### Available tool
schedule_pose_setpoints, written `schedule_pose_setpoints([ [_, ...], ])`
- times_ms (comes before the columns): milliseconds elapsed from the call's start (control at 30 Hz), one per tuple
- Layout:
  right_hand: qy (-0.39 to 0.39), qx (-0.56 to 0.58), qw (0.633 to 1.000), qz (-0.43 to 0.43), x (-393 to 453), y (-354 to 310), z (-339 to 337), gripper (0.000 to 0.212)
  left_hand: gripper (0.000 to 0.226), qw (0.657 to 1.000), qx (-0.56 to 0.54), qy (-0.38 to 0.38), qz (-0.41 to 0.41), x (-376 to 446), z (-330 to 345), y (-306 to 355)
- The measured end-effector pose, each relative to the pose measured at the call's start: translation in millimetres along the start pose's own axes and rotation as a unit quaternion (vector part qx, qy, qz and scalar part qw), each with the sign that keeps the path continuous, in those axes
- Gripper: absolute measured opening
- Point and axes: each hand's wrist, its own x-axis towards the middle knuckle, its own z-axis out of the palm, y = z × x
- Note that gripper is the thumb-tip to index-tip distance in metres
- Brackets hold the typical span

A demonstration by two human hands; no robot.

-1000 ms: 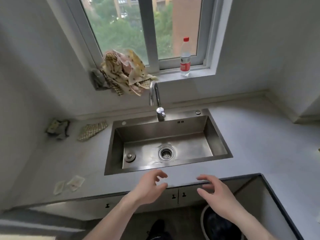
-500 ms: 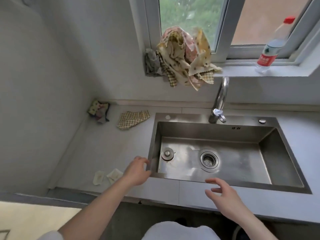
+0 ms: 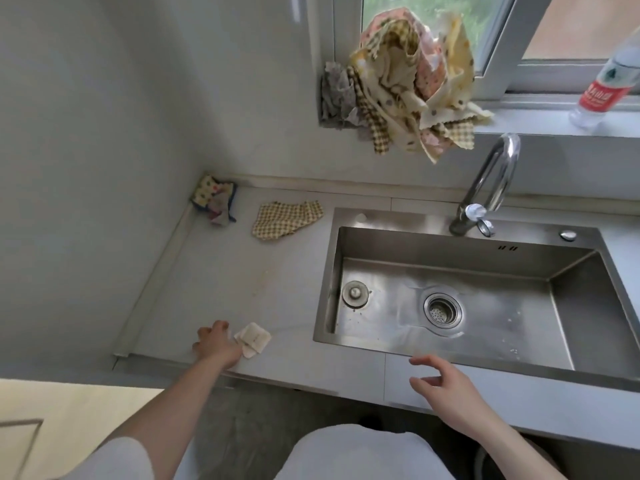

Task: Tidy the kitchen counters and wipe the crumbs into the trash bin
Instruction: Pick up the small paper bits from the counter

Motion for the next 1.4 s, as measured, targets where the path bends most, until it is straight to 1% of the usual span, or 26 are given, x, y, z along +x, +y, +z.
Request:
schedule_pose_setpoints([
  [67, -0.001, 0.002, 1.000, 0.008, -2, 3, 1, 0.024, 0.056, 0.999, -0.031, 0.011, 0.018, 1, 5, 2],
  [133, 0.004, 0.011, 1.000, 0.016, -3, 7, 2, 0.024, 0.047, 0.997, -0.066, 0.027, 0.040, 3, 8, 1],
  [267, 0.012, 0.017, 1.000, 0.020, -7, 15, 3, 0.023, 0.024, 0.994, -0.048, 0.067, 0.070, 1, 4, 0],
  [367, 0.019, 0.018, 0.999, 0.018, -9, 19, 4, 0.024, 0.015, 0.985, -0.053, 0.137, 0.094, -4, -11, 0],
  [433, 0.024, 0.017, 0.999, 0.019, -11, 22, 4, 0.024, 0.011, 0.971, -0.064, 0.178, 0.149, -8, -20, 0],
  [467, 0.027, 0.017, 0.999, 0.020, -11, 24, 4, 0.024, 0.008, 0.964, -0.063, 0.178, 0.185, -10, -22, 1],
  [500, 0.031, 0.017, 0.999, 0.022, -12, 25, 4, 0.024, 0.005, 0.961, -0.054, 0.161, 0.220, -12, -23, 2],
  [567, 0.033, 0.015, 0.999, 0.024, -13, 27, 4, 0.024, 0.005, 0.961, 0.000, 0.092, 0.262, -14, -19, 3],
  [600, 0.033, 0.013, 0.999, 0.025, -13, 28, 5, 0.024, 0.006, 0.961, 0.040, 0.051, 0.267, -14, -15, 4],
  [667, 0.030, 0.008, 0.999, 0.024, -12, 28, 6, 0.024, 0.011, 0.964, 0.092, -0.021, 0.247, -15, -8, 6],
  [700, 0.028, 0.006, 0.999, 0.024, -12, 28, 7, 0.025, 0.012, 0.969, 0.083, -0.032, 0.229, -15, -4, 8],
  [767, 0.025, 0.002, 0.999, 0.023, -12, 27, 9, 0.025, 0.019, 0.982, 0.031, -0.005, 0.187, -17, 1, 12],
  [833, 0.026, 0.000, 0.999, 0.021, -11, 26, 10, 0.026, 0.044, 0.992, -0.038, 0.022, 0.120, -21, 7, 16],
  [900, 0.028, 0.002, 0.999, 0.020, -11, 26, 12, 0.026, 0.069, 0.995, -0.077, 0.011, 0.055, -24, 14, 19],
  [933, 0.028, 0.004, 0.999, 0.021, -11, 26, 13, 0.025, 0.077, 0.996, -0.086, 0.003, 0.034, -24, 18, 20],
  [967, 0.029, 0.005, 0.999, 0.022, -12, 26, 13, 0.026, 0.079, 0.995, -0.094, 0.000, 0.021, -24, 22, 21],
  [1033, 0.031, 0.007, 0.999, 0.025, -13, 26, 14, 0.025, 0.073, 0.994, -0.109, 0.012, 0.011, -23, 29, 23],
  [1133, 0.033, 0.005, 0.999, 0.027, -12, 28, 16, 0.026, 0.058, 0.988, -0.153, 0.028, 0.007, -26, 34, 31],
  [1300, 0.038, 0.007, 0.999, 0.036, -13, 34, 16, 0.026, 0.048, 0.981, -0.195, 0.009, 0.013, -26, 34, 41],
  [1400, 0.040, 0.009, 0.998, 0.045, -14, 40, 15, 0.025, 0.038, 0.976, -0.217, 0.022, 0.014, -23, 29, 41],
])
